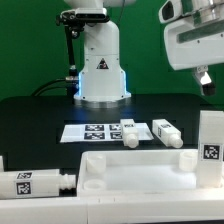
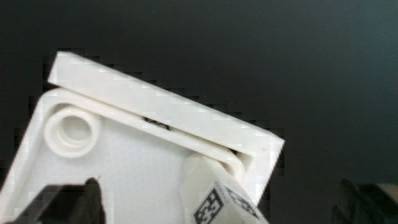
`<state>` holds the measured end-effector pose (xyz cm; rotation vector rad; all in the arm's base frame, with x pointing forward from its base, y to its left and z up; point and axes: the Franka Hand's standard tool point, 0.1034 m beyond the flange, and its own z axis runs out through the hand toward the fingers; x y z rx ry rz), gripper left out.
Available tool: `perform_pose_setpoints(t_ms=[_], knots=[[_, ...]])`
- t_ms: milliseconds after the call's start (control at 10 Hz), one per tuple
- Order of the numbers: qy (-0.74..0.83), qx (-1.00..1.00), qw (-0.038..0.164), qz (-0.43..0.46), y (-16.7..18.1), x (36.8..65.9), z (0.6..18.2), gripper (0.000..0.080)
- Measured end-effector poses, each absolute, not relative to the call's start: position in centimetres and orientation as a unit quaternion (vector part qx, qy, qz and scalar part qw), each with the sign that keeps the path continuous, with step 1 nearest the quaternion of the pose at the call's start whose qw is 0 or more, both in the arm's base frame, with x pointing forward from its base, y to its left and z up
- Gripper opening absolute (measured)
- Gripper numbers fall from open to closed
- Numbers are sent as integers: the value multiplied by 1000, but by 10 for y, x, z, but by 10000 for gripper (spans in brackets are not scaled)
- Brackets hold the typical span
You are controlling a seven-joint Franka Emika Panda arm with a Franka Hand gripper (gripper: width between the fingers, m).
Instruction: Assemble desk
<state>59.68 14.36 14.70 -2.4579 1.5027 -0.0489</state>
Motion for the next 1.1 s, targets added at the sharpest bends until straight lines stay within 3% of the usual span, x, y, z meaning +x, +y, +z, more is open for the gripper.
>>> perform_pose_setpoints(t_ms=[300, 700, 1100], knots=[[419, -899, 126, -31, 142, 596, 146, 648], [159, -981, 88, -67, 135, 555, 121, 648], [54, -993, 70, -79, 131, 557, 121, 648]])
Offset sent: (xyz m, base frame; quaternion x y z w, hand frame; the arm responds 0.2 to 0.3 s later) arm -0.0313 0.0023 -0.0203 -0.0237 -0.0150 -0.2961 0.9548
